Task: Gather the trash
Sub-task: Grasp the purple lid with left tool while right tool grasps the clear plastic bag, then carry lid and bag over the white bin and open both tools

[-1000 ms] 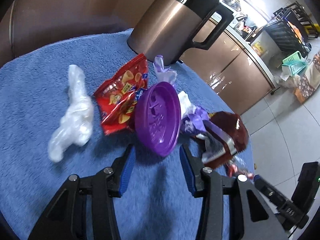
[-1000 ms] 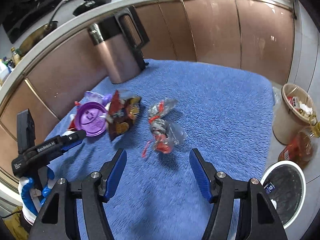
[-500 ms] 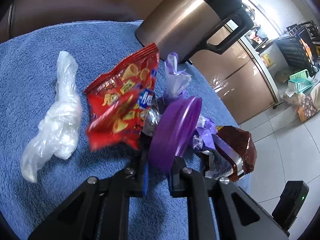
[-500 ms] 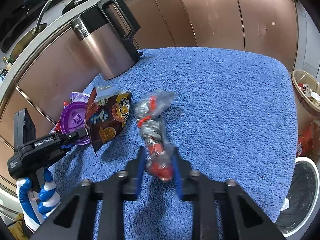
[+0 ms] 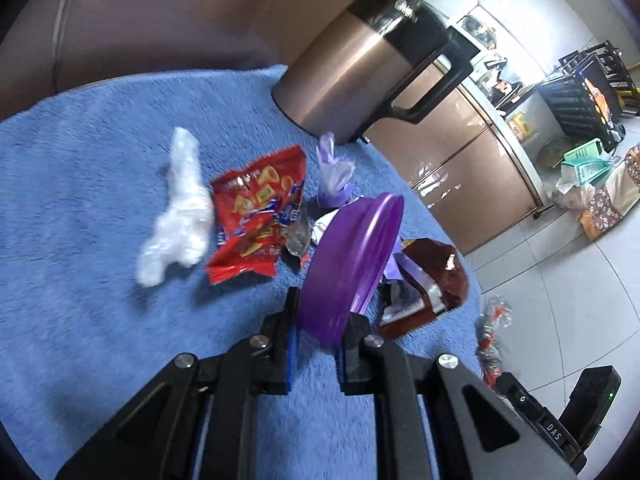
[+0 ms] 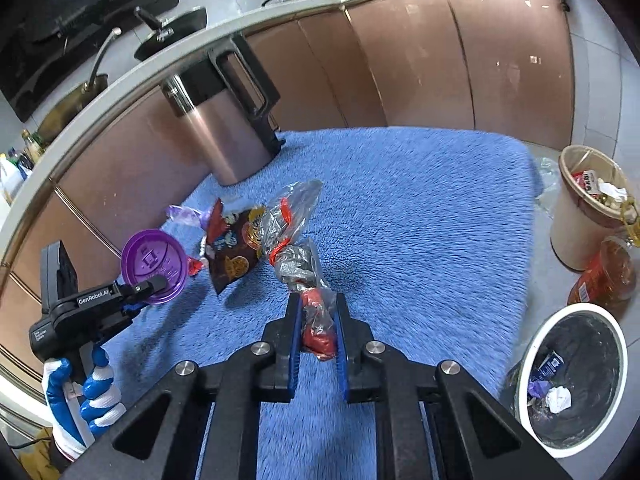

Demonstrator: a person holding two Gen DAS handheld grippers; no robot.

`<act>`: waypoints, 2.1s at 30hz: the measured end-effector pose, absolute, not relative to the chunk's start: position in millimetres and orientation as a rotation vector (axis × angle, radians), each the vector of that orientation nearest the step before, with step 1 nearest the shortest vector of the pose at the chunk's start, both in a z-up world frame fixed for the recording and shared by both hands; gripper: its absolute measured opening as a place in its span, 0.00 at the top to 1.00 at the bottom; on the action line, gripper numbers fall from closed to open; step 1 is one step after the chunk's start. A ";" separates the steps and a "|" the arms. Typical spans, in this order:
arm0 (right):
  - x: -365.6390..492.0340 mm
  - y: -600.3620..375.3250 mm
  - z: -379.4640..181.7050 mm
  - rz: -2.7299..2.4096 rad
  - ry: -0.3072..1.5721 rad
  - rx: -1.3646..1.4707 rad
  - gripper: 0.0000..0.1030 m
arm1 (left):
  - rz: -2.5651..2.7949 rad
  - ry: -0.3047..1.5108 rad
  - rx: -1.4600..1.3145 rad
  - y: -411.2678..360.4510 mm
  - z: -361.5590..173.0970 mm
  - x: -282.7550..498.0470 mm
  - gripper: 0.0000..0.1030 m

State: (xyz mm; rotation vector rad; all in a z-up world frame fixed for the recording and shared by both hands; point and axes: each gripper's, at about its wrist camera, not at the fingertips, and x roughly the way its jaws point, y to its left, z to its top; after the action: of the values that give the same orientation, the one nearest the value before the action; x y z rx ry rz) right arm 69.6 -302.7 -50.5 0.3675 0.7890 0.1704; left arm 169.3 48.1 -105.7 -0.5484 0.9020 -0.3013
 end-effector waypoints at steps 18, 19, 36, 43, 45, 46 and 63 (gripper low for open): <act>-39.9 -303.4 36.6 0.148 0.561 0.353 0.87 | -0.361 0.677 -0.486 75.8 -3.2 69.9 0.87; -48.2 -305.4 38.3 0.144 0.551 0.354 0.87 | -0.369 0.668 -0.486 76.7 1.1 63.6 0.87; -146.5 -381.5 35.9 -0.104 0.444 0.406 0.87 | -0.507 0.686 -0.316 -18.5 22.4 25.1 0.87; -161.2 -429.8 6.7 -0.255 0.465 0.416 0.87 | -0.595 0.767 -0.183 -108.1 8.3 30.6 0.87; -161.2 -445.6 -5.6 -0.285 0.474 0.442 0.87 | -0.625 0.789 -0.139 -136.4 3.5 32.5 0.87; -161.1 -452.4 -11.3 -0.293 0.479 0.454 0.87 | -0.644 0.805 -0.110 -155.0 0.2 33.2 0.87; -132.3 -537.6 -100.0 -0.407 0.607 0.589 0.86 | -0.844 0.953 0.185 -370.9 -65.9 44.7 0.87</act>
State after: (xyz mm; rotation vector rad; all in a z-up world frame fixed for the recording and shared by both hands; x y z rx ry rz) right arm -132.3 -537.6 -100.0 0.5889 0.6075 -0.4074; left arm 44.7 -370.9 -65.9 0.1855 0.9534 -0.8442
